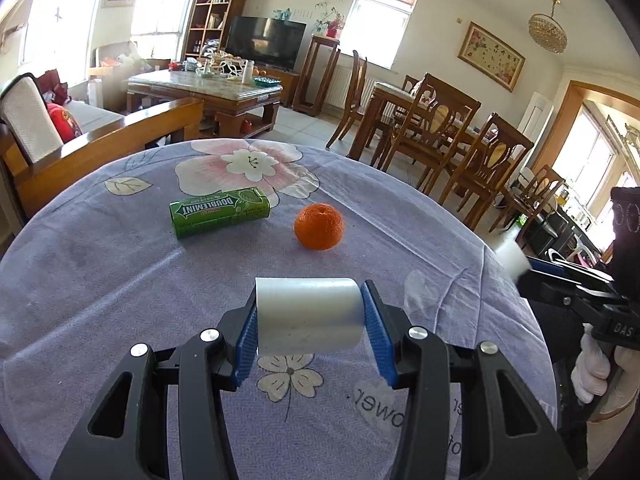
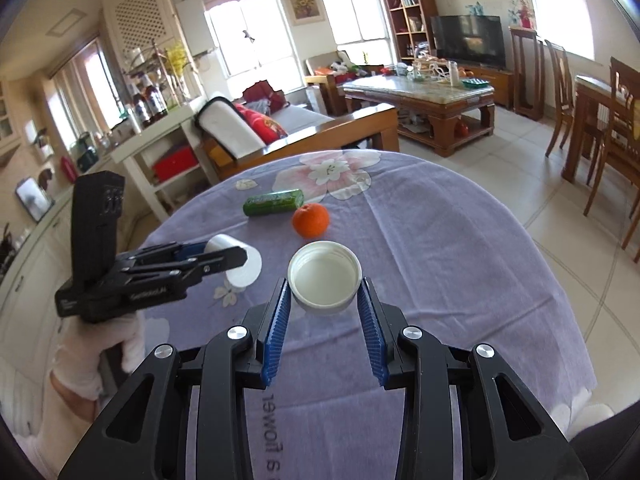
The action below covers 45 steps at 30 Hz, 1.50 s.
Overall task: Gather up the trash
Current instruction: 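Carry the white cup and cap over the black bin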
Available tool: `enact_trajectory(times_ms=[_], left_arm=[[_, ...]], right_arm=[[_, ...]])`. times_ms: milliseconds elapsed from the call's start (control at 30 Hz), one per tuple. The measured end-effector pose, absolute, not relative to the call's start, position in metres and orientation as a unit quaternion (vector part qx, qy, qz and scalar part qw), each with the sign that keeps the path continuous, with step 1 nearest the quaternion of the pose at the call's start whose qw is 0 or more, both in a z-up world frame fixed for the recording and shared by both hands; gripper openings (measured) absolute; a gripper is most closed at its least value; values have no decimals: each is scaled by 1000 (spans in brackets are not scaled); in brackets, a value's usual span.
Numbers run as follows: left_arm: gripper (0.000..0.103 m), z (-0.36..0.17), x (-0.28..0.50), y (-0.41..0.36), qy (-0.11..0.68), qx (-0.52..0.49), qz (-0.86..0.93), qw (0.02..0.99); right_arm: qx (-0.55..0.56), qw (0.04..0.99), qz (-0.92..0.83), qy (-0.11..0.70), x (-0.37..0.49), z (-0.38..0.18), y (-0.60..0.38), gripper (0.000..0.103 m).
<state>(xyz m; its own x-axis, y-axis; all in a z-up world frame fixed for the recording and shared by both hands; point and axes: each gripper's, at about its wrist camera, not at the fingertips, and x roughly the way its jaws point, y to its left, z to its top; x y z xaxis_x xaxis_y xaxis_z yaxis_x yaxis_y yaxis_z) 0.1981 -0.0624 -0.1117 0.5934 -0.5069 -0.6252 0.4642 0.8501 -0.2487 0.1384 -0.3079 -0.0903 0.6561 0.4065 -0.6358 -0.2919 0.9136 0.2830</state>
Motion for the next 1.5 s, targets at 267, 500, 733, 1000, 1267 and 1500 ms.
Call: enact_trajectory(times_ms=[267, 500, 733, 1000, 1267, 1500], left_arm=[[48, -93, 170, -106, 322, -2, -320, 891], [48, -59, 124, -188, 275, 22, -398, 875], [48, -44, 83, -298, 251, 29, -506, 825], [48, -58, 45, -425, 264, 49, -606, 748], [48, -107, 27, -520, 307, 92, -637, 701], [48, -133, 19, -545, 318, 137, -632, 693]], right_arm=[[132, 915, 164, 346, 67, -88, -376, 35], [165, 928, 101, 317, 6, -84, -450, 35], [201, 941, 4, 271, -59, -76, -542, 35], [206, 944, -122, 229, -135, -80, -635, 35], [238, 917, -216, 236, -182, -131, -703, 35], [247, 908, -235, 242, -200, -160, -721, 36]])
